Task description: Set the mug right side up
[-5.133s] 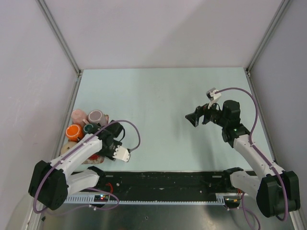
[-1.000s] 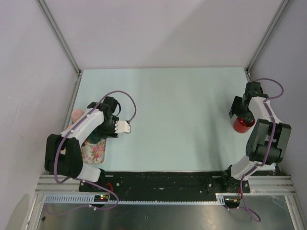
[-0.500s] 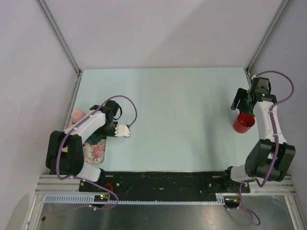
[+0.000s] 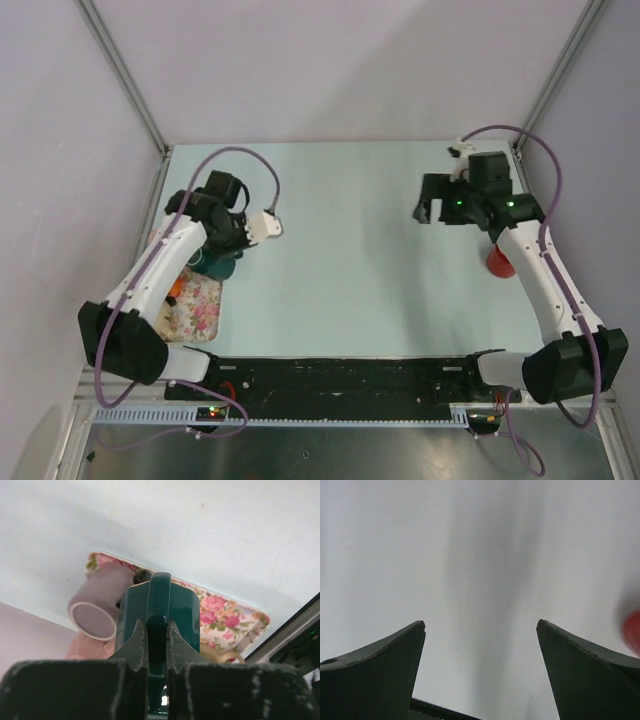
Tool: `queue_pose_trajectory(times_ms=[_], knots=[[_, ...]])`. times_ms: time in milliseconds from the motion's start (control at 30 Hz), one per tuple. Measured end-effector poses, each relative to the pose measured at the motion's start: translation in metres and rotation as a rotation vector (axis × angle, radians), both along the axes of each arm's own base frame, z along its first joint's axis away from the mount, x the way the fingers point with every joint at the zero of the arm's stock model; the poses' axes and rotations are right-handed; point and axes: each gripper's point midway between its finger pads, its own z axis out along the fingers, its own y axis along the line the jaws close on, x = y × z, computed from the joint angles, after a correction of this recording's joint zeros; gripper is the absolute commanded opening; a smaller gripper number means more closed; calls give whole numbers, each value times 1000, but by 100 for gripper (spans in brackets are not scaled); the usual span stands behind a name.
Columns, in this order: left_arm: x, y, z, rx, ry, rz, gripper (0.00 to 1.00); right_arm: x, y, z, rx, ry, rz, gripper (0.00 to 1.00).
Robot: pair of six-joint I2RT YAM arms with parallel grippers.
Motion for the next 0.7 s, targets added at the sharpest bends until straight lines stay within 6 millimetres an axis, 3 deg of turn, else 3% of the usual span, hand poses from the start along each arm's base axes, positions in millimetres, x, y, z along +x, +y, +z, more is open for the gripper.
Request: queue_pose_trajectory(times_ms=[33,200,300,367,533,600,700], knots=[[2,-7,13,-46,-28,19,0,-3,15,3,15,-11,46,99],[3,-45,70,-296,-89,114,0,-24,131,38,196,-139,377,99],[5,-71,110,-466,-115,163,0,-50,202,62,384,-205,586,99],[5,-87,141,-584,-137,190,0,-62,235,74,492,-224,682,99],[2,-115,197,-790,-155,215,0,-76,296,92,732,-218,832,94],[-1,-124,210,-850,-141,220,0,-77,307,93,793,-194,851,92],[-3,-130,214,-881,-113,230,0,-80,319,97,877,-165,874,90]])
